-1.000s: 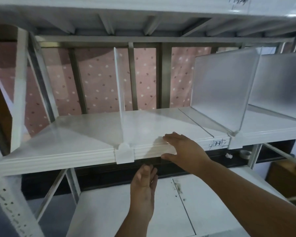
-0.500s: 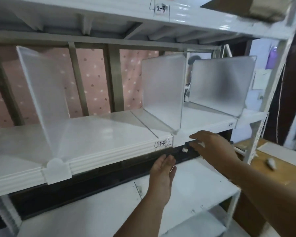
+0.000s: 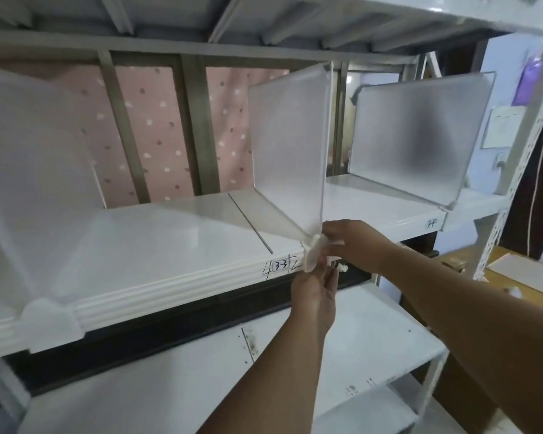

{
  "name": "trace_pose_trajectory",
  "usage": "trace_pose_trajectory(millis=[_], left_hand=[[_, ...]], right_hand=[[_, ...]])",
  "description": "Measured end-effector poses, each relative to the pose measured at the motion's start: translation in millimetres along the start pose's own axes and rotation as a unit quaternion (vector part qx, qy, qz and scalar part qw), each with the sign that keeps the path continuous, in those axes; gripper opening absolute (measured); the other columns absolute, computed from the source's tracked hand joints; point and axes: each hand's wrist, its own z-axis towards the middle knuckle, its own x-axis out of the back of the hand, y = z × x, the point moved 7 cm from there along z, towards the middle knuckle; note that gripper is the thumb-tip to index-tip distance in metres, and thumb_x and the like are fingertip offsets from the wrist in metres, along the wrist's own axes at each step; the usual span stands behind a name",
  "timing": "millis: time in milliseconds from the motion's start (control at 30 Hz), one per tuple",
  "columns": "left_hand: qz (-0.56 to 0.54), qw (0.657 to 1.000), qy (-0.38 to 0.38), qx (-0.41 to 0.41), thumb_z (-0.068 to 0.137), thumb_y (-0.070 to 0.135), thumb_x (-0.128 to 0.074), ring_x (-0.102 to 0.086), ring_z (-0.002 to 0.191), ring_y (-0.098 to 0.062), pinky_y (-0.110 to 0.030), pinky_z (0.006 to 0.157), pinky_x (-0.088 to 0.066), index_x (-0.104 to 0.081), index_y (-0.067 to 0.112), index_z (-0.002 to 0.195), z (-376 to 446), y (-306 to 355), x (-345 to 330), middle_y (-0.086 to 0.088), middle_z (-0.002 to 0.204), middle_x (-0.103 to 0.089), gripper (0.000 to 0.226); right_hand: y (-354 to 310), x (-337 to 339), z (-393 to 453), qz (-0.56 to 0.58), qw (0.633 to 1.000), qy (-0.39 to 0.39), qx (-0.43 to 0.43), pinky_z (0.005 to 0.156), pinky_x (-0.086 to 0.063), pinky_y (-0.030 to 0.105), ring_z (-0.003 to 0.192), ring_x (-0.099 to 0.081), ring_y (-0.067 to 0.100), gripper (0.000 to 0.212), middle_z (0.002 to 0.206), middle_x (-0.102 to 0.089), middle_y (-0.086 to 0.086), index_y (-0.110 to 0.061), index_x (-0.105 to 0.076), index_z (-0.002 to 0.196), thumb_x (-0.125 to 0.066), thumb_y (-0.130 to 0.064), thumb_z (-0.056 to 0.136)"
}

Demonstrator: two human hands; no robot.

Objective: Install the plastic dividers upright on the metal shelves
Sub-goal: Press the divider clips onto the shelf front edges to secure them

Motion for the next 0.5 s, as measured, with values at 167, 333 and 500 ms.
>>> trace_pose_trajectory(millis=[167, 333, 500], left_hand=[[-0.004, 1.000, 0.013, -0.007, 0.097, -0.001, -0.066, -0.064, 0.124, -0.038, -0.043, 0.108, -0.051, -0.064, -0.008, 0.129, 6.0, 2.1, 6.9, -0.025, 0.125, -0.067, 0.033], [-0.014, 1.000, 0.020, 0.010, 0.095, -0.007, -0.067, -0.066, 0.110, -0.035, -0.046, 0.107, -0.052, -0.066, -0.011, 0.120, 6.4, 4.9, 7.1, -0.024, 0.114, -0.068, 0.025], [-0.021, 0.999, 0.005, 0.025, 0.095, -0.005, -0.066, -0.070, 0.101, -0.032, -0.044, 0.106, -0.053, -0.069, -0.009, 0.114, 2.9, 6.1, 9.3, -0.022, 0.107, -0.074, 0.019]], right_hand=[[2.7, -0.4, 6.3, -0.005, 0.999, 0.038, 0.032, 0.053, -0.029, 0.016, 0.059, -0.049, -0.007, 0.043, 0.057, -0.051, -0.023, -0.048, -0.044, 0.057, -0.079, -0.036, 0.078], [6.0, 2.9, 3.2, -0.008, 0.998, 0.059, 0.013, 0.051, -0.029, 0.017, 0.060, -0.047, 0.006, 0.016, 0.051, -0.049, -0.023, -0.035, -0.064, 0.072, -0.080, -0.037, 0.075], [6.4, 4.1, 1.7, -0.034, 0.993, 0.106, -0.037, 0.059, -0.040, 0.026, 0.081, -0.061, 0.013, 0.021, 0.081, -0.072, -0.019, -0.045, -0.071, 0.091, -0.074, -0.051, 0.070]])
